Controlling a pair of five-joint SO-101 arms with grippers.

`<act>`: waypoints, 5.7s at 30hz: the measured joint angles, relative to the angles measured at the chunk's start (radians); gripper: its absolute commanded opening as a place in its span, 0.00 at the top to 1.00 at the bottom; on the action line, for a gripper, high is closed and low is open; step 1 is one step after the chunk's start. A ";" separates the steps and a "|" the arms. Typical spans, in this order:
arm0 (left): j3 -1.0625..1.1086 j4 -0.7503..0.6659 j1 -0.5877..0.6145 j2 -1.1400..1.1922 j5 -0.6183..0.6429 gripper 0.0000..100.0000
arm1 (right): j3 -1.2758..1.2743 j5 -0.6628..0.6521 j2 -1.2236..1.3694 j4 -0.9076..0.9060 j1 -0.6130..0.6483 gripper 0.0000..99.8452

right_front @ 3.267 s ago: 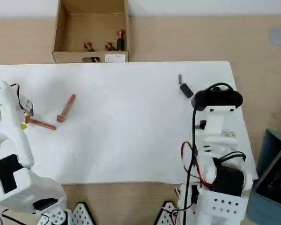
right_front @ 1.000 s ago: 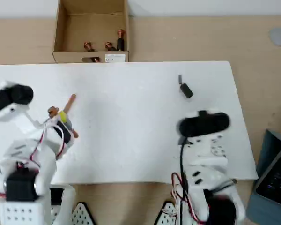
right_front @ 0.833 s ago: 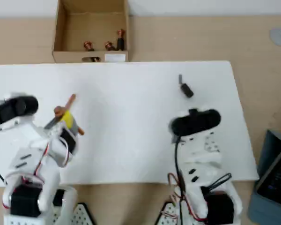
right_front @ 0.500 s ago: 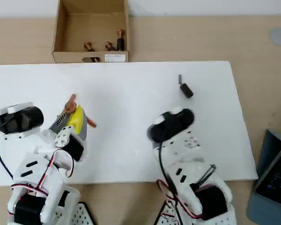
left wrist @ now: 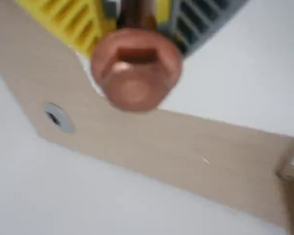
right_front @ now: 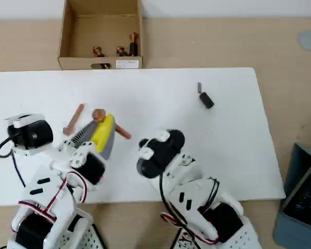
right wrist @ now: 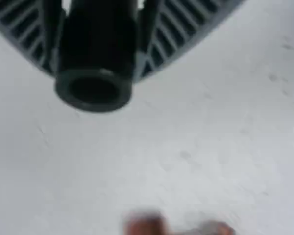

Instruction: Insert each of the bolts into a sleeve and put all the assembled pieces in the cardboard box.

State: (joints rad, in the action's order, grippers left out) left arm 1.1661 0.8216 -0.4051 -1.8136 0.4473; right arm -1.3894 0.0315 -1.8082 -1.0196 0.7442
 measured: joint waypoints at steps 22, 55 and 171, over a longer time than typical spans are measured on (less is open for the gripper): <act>0.028 -0.002 -0.040 -0.002 -0.034 1.00 | 0.000 -0.057 0.000 0.074 0.061 0.99; 0.104 0.092 -0.224 -0.006 -0.130 1.00 | 0.009 -0.158 0.000 0.115 0.077 0.99; 0.499 0.187 0.523 -0.002 -0.483 1.00 | 2.397 -0.209 2.743 0.371 -0.288 0.99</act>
State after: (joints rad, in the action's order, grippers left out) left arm 1.6648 1.0088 0.1181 -1.8151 -0.0361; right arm 1.0073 -0.1772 0.9352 -0.6483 0.4557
